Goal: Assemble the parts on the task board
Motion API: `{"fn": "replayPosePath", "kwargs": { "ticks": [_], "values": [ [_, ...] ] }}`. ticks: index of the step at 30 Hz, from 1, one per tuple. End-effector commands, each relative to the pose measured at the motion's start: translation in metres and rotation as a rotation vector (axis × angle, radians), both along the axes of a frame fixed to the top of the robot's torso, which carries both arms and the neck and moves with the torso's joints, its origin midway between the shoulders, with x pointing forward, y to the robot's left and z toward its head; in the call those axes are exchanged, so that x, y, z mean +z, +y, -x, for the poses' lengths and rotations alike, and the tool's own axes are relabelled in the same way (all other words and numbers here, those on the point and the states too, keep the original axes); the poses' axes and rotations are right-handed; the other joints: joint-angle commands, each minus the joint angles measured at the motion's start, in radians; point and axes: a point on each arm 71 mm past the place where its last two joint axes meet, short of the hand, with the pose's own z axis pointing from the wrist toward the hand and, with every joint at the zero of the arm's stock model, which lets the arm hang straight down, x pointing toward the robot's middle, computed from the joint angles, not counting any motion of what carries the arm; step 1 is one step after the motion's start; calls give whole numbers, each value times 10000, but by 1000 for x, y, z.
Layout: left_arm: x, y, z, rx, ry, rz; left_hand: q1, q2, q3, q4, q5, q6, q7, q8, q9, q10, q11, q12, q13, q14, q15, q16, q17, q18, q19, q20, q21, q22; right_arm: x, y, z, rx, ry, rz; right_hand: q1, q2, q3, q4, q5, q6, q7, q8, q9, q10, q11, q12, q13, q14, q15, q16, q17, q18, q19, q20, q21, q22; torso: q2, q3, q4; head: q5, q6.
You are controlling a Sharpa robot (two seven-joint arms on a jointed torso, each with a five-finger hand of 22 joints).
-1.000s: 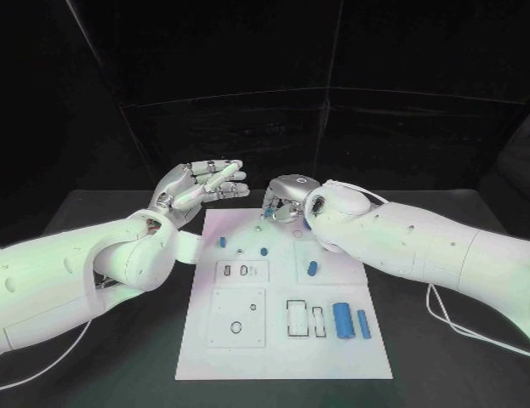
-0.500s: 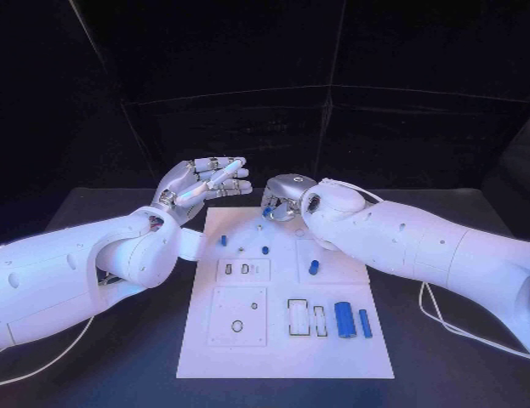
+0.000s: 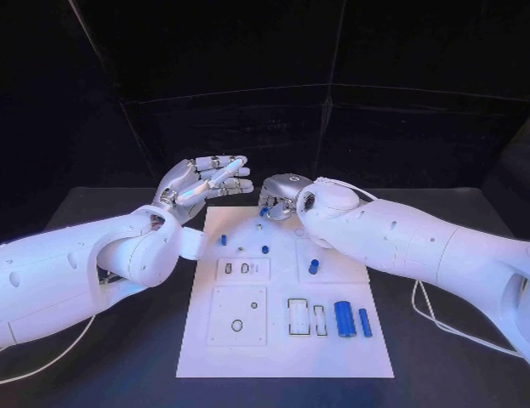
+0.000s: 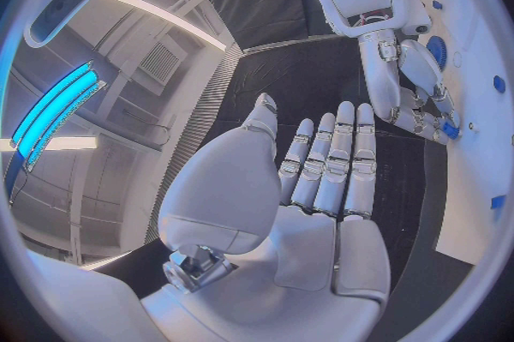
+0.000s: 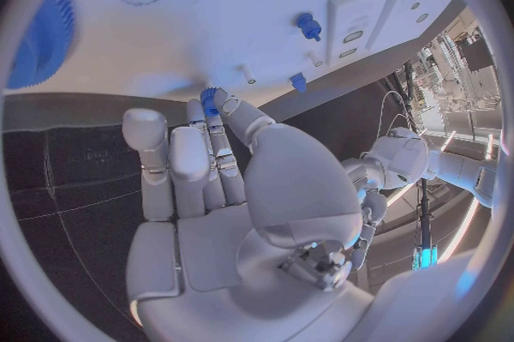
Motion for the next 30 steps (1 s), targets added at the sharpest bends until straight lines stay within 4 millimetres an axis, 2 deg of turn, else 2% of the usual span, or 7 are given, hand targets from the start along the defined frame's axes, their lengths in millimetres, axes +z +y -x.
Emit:
{"fn": "replayPosePath", "kwargs": {
  "ticks": [1, 7, 10, 13, 17, 25, 30],
  "values": [
    [2, -2, 0, -132, -87, 27, 86, 36, -8, -59, 11, 51, 474, -53, -9, 34, 40, -57, -9, 45, 58, -36, -11, 54, 89, -15, -38, -10, -2, 0, 0, 72, 177, 142, -61, -60, 9, 35, -22, -42, 11, -7, -1, -41, 41, -44, -14, 241, -23, 35, -1, -192, 35, 58, 39, -1, -2, 1, -19, 19, -13],
    [2, -2, 0, -122, -93, 22, 86, 36, -8, -59, 11, 51, 474, -53, -9, 34, 40, -57, -9, 45, 58, -36, -11, 54, 89, -15, -38, -10, -2, 2, 0, 89, 221, 173, -132, -173, 47, 97, -51, -268, 87, -107, -41, -253, 114, -148, -48, 212, 37, 24, -55, -185, -30, 97, 12, -63, 5, 6, -16, 18, -16],
    [2, -1, 0, -118, -95, 20, 86, 36, -8, -59, 11, 51, 474, -53, -9, 34, 40, -57, -9, 45, 58, -36, -11, 54, 89, -15, -38, -10, -3, 0, -2, -15, 299, 215, -343, -464, -74, 286, -217, -1458, 271, -139, -109, -1069, 304, -172, -113, 140, 226, -38, -197, -131, -265, 248, -174, -367, 0, 3, -22, 27, -14],
    [3, -1, 0, -112, -98, 18, 86, 36, -8, -59, 11, 51, 474, -53, -9, 34, 40, -57, -9, 45, 58, -36, -11, 54, 89, -15, -38, -10, -3, -2, -2, -119, 276, 188, -354, -704, -565, 487, -709, -3302, 209, -162, -142, -2184, 388, -138, -114, -79, 267, -496, -840, 25, -818, 338, -762, -1311, -1, 3, -25, 22, 8],
    [3, 0, -1, -62, -118, 8, 96, 45, -15, -71, 10, 57, 473, -60, -8, 39, 40, -69, -9, 54, 58, -50, -11, 54, 100, -15, -48, -19, -1, -11, 0, -421, 155, 2, -239, -819, -1298, 829, -722, -4183, 276, -196, -153, -2660, 443, 77, -72, -133, 315, -702, -1159, 89, -940, 394, -1059, -1722, 1, 12, -30, 16, -7],
    [3, 7, -1, 69, -167, -15, 97, 49, -17, -73, 11, 56, 472, -63, -9, 37, 41, -73, -9, 56, 58, -53, -11, 54, 102, -15, -50, -21, 10, -52, 11, -1125, -110, -877, 90, -667, -1870, 1142, -312, -2432, 419, 129, 45, -1786, 417, 862, 64, 75, 290, -274, -691, -63, -308, 370, -537, -897, -47, -12, -113, 13, 46],
    [3, 9, -2, 114, -174, -28, 100, 57, -18, -76, 11, 62, 464, -64, -8, 40, 38, -78, -9, 61, 57, -58, -11, 55, 108, -16, -55, -25, 20, -93, 21, -1803, 151, -1460, 135, -558, -1970, 1324, -3, -1847, 307, 370, 111, -158, 155, 1700, 437, 275, 116, 361, 70, -205, 188, 250, 54, 33, -74, -32, -179, 41, 98]
  ]
}}
